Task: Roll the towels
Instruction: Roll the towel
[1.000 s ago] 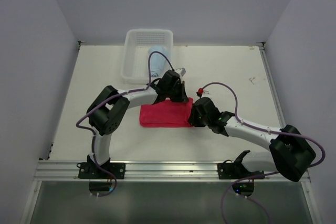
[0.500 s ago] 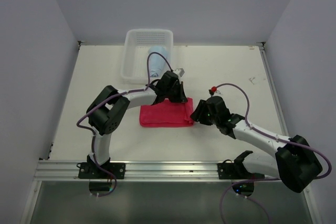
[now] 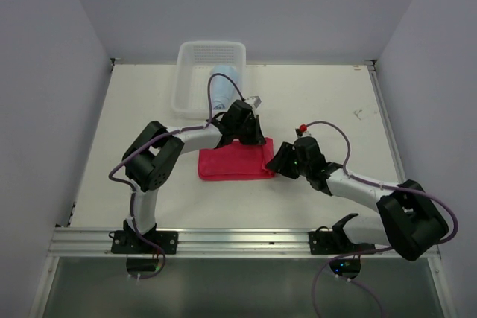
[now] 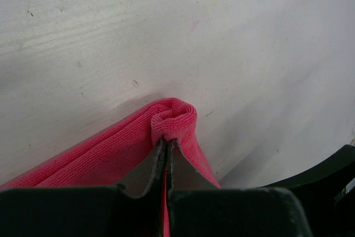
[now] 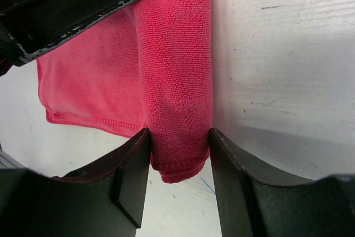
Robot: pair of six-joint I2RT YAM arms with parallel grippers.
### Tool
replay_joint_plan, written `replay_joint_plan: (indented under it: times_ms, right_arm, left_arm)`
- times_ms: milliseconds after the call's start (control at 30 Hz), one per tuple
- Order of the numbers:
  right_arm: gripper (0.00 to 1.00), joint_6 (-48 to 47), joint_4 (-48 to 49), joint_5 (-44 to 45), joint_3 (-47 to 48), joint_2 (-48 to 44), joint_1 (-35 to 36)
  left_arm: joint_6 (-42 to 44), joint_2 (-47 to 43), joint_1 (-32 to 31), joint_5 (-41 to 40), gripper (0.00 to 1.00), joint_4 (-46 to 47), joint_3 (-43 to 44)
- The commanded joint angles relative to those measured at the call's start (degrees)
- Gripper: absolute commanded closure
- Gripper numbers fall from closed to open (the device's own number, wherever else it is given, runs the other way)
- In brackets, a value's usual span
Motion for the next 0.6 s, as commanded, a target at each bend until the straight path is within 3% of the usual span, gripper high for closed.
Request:
replay_joint_plan:
  times_ms: [0, 300, 433, 467, 567]
  right_arm:
    - [0.5, 0.99, 5.7, -2.34, -0.6, 2.66, -0.15]
    - [0.46, -1.73, 4.67, -2.95, 0.63, 4.35, -0.15]
    - [0.39, -3.92, -0.08, -2.96, 2.65, -1.08, -0.15]
    - [0.32, -4.62, -1.91, -2.69, 3.0, -2.32, -0.15]
    - [0.3, -5.33, -4.83, -1.38, 3.97, -6.02, -0.41]
  left_arm:
    - [1.52, -0.66, 0.94, -0.32, 1.0, 1.65, -1.1]
    - [1.87, -0.75, 1.55, -0.14, 1.0, 1.73, -1.72]
    - [1.96, -0.48, 1.73, -0.06, 1.0, 1.82, -1.9]
    - [1.96, -0.57, 1.73, 0.03, 1.0, 1.82, -1.9]
    - [1.87, -0.31, 1.73, 0.12, 1.0, 1.91, -1.9]
